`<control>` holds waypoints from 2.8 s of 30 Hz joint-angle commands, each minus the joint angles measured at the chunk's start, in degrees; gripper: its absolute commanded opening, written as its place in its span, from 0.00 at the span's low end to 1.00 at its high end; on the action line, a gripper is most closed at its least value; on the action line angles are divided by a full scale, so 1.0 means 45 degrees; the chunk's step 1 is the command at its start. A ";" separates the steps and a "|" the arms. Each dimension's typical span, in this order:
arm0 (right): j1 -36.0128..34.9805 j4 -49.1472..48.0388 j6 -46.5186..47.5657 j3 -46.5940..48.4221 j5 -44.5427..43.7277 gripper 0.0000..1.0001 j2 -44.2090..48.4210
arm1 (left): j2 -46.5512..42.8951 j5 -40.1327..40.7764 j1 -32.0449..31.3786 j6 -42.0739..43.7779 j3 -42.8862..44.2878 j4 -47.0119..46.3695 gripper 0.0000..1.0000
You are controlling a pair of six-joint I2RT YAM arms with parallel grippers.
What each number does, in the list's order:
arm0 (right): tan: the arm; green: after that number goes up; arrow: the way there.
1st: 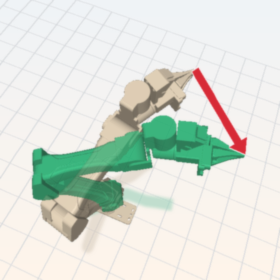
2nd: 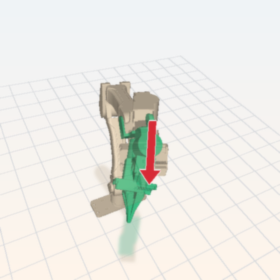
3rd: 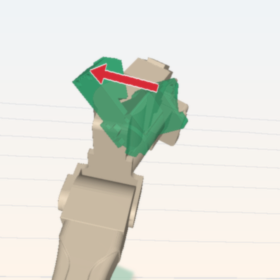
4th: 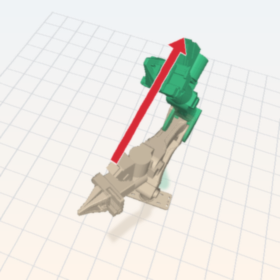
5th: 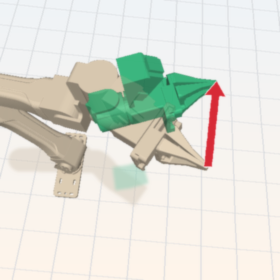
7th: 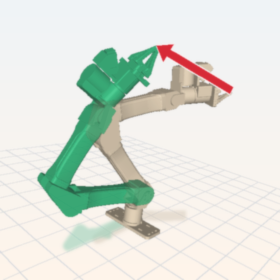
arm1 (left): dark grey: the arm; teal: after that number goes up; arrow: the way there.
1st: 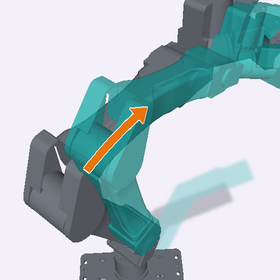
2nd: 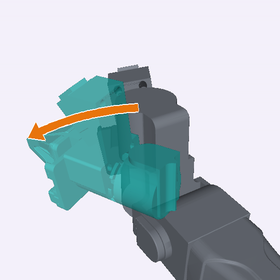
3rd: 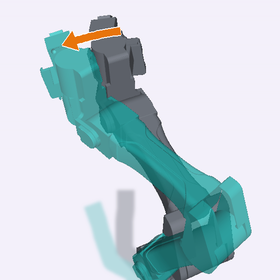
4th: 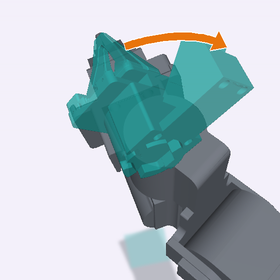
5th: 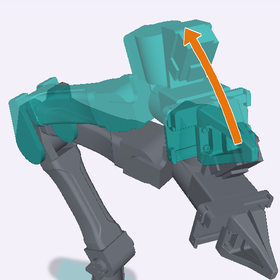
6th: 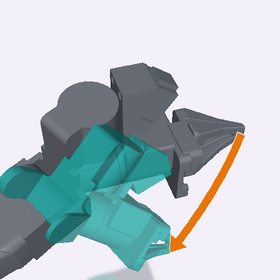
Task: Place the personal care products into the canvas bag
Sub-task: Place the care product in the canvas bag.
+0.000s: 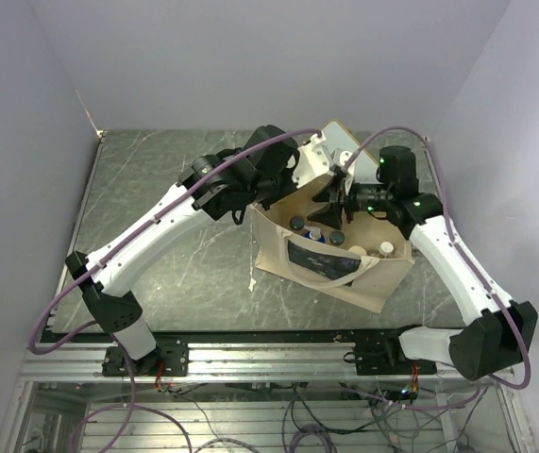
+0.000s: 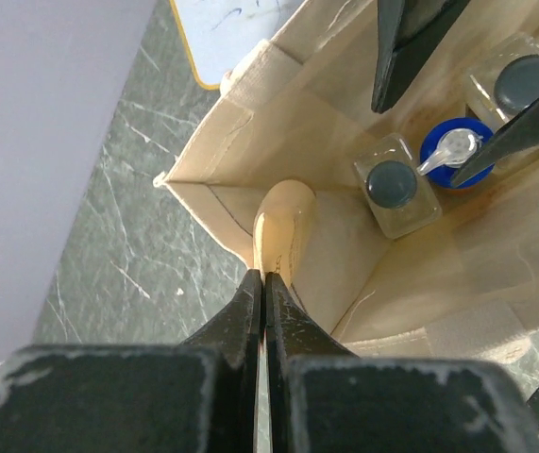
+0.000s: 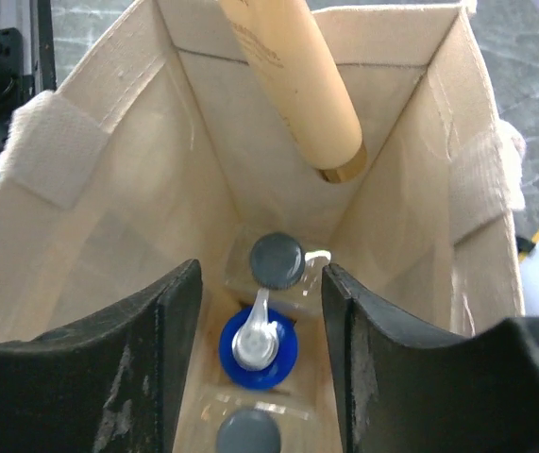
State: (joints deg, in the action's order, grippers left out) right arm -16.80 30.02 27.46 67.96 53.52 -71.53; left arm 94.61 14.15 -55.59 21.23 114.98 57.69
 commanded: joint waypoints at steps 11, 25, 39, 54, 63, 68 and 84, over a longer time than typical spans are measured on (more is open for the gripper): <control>-0.1838 -0.7267 -0.3004 -0.1162 -0.0613 0.39 -0.1927 | -0.0267 -0.0796 0.0884 -0.0382 -0.0111 0.0512 0.07; -0.2478 -0.9259 -0.4300 -0.2947 -0.0607 0.25 -0.2140 | 0.0686 -0.2890 0.1662 -0.0748 0.0399 0.0503 0.07; -0.1740 -0.6470 -0.2082 -0.3126 -0.0491 0.27 0.0112 | 0.2385 -0.2406 0.1632 0.0516 0.2361 0.2608 0.07; -0.0465 -0.2820 -0.0539 -0.1442 -0.0498 0.28 0.1587 | 0.2541 -0.0882 0.1256 0.1280 0.2536 0.3361 0.07; 0.0178 -0.1138 0.0466 -0.1079 -0.0786 0.30 0.2271 | 0.2962 -0.0970 0.1375 0.0522 0.2213 0.2216 0.07; 0.0585 -0.0819 0.0312 -0.1107 -0.0709 0.31 0.2565 | 0.2889 -0.1539 0.1490 0.0457 0.1555 0.1681 0.07; 0.1865 0.1430 0.0864 0.0957 0.0554 0.35 0.3420 | 0.4771 -0.2513 0.1499 0.0455 0.1446 0.1378 0.07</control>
State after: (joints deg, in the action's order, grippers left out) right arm -9.26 33.39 30.09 70.43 55.00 -57.10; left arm 113.99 4.73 -49.36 23.53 120.33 64.05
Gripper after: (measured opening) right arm 0.346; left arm 0.069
